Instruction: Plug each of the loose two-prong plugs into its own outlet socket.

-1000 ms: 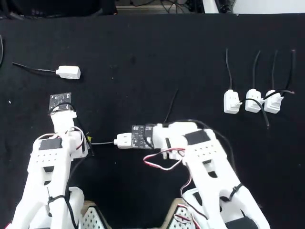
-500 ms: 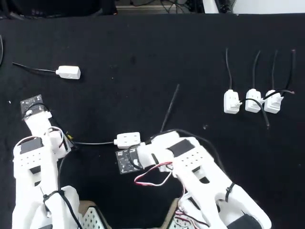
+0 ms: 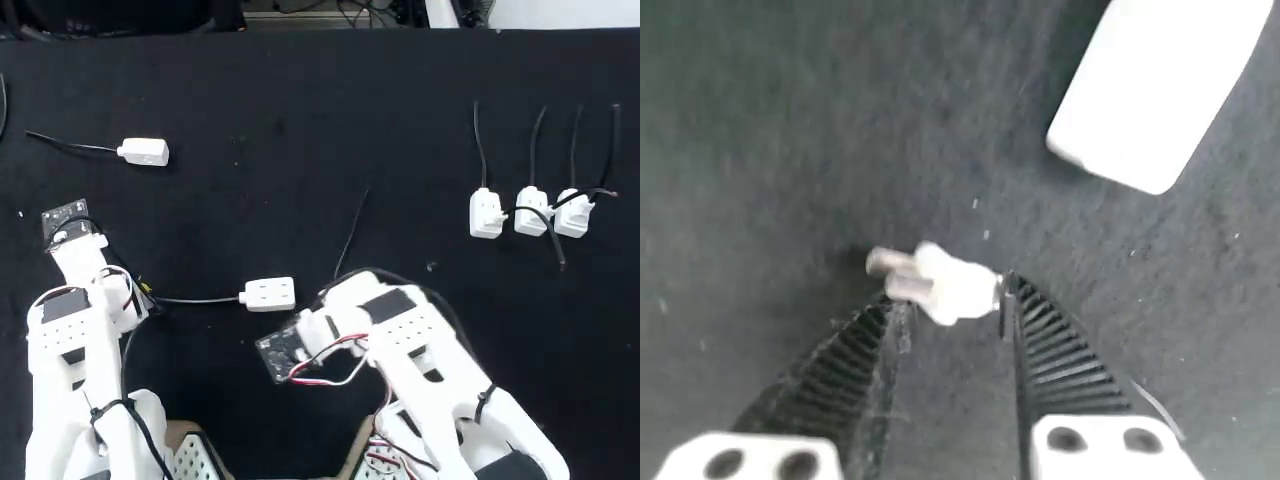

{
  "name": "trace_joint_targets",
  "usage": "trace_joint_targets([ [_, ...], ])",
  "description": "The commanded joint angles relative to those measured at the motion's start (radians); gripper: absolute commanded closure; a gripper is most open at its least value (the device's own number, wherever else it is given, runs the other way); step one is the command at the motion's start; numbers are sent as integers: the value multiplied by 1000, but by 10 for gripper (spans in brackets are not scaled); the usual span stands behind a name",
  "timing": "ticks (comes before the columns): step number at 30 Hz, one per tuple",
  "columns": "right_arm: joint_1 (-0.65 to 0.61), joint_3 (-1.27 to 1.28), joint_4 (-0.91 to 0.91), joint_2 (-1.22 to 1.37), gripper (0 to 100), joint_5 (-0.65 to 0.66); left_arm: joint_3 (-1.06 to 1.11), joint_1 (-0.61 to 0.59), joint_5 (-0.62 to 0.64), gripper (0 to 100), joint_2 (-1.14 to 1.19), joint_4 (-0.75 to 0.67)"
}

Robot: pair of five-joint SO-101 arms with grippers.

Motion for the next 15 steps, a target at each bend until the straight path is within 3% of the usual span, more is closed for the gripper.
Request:
trace_joint_targets([
  [1, 84, -22, -14, -38, 858, 94, -64, -7, 11, 808, -23, 2],
  [7, 83, 42, -14, -39, 861, 141, -64, -7, 11, 808, -23, -9],
  [15, 54, 7, -41, -41, 861, 95, -64, -7, 11, 808, -23, -9],
])
